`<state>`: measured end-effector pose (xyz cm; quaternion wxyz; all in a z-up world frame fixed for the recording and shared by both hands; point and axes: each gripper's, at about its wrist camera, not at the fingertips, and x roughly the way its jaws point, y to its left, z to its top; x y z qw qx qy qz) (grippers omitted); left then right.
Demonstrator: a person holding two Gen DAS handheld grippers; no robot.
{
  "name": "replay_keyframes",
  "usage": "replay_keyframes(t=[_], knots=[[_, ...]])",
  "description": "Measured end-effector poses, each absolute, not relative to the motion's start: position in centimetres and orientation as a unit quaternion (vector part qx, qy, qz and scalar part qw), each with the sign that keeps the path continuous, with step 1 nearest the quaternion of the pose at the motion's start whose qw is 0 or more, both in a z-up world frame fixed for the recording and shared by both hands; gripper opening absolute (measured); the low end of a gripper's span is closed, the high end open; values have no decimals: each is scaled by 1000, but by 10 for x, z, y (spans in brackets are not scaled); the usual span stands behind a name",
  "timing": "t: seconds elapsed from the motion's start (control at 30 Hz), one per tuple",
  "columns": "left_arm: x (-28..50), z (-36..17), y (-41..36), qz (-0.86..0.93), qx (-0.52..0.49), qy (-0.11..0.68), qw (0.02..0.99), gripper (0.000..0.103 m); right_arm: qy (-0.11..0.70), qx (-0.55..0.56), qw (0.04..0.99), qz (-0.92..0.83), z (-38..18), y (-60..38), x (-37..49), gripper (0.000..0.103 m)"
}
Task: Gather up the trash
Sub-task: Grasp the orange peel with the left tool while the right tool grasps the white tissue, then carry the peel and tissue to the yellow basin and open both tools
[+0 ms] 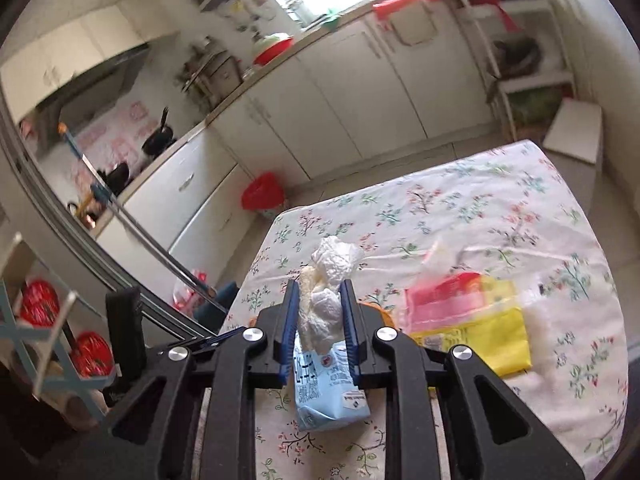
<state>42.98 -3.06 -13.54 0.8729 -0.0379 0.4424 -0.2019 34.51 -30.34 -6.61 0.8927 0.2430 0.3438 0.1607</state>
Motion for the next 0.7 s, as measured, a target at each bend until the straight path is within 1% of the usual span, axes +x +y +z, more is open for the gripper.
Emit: replay_keyframes(t=[0.2, 0.7], knots=[[414, -119, -35, -206, -32, 416, 885, 6, 359, 234, 888, 166, -69, -296, 338, 22], [378, -86, -40, -197, -6, 356, 913, 6, 362, 197, 893, 180, -66, -278, 316, 22]])
